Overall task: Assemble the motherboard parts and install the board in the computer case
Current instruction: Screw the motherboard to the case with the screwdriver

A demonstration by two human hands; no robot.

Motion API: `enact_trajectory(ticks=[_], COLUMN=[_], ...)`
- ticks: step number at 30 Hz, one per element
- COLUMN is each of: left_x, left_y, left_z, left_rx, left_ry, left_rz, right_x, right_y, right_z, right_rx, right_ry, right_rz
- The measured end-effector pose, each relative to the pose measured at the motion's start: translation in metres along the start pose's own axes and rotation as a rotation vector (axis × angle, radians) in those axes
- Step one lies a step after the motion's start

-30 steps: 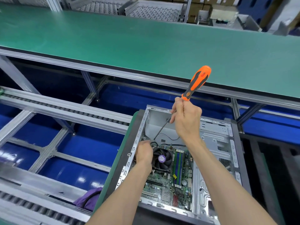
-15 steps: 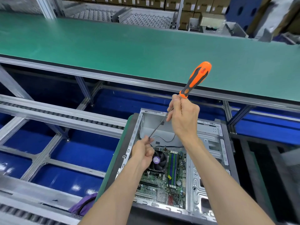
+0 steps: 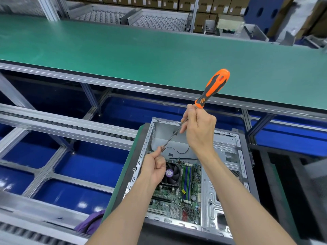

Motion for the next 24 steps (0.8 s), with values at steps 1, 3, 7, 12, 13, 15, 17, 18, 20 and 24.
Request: enact_trajectory(ticks=[1,3,7,12,13,15,17,18,20,24], left_x=[-0.0002,-0.0014,-0.0016,-0.0006,-0.0012,-0.0025,-0.0028,-0.0025,-0.0011,0.0013], left_y=[-0.0011,-0.0020,-0.0007,-0.0023,-0.0025,-0.0023,-0.0016,-0.0010,0.0006,0.0036], left_z=[-0.0001,0.0003,0.0030,0.0040,0.0040,0.0037,0.0030,0.0026,0.0014,0.0006], left_rx=[0.012,0.020,0.013,0.051,0.061,0.072,0.069,0.061,0.041,-0.036], left_ry=[-0.013,-0.043,-0.039,-0.037,-0.039,-0.037,-0.031,-0.026,-0.020,-0.036], left_rz=[-0.013,-0.056,-0.075,-0.043,-0.045,-0.045,-0.039,-0.036,-0.030,-0.038], right_x=[0.0008,0.0011,-0.0010,0.0001,0.0000,-0.0003,-0.0008,-0.0013,-0.0026,-0.0056], right_y=[0.0000,0.0008,0.0014,-0.0005,-0.0003,-0.0002,-0.0002,0.0000,0.0009,0.0026], right_z=[-0.0002,0.0001,0.0001,-0.0019,-0.0023,-0.0023,-0.0020,-0.0017,-0.0019,-0.0049], right_rx=[-0.002,-0.002,-0.023,-0.026,-0.025,-0.022,-0.017,-0.015,-0.024,-0.095], right_ry=[0.001,0.009,0.019,0.011,0.012,0.018,0.015,0.012,0.005,-0.018], right_rz=[-0.009,-0.034,-0.055,-0.050,-0.053,-0.054,-0.051,-0.051,-0.042,0.056])
Point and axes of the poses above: each hand's wrist, its own x-axis away from the middle knuckle, its own y-axis out of the back of the hand, z = x × y, the point moved 1 cm from there along -x, towards the middle knuckle, and after that the axes turned 13 degrees about y, right-handed, at the moved point
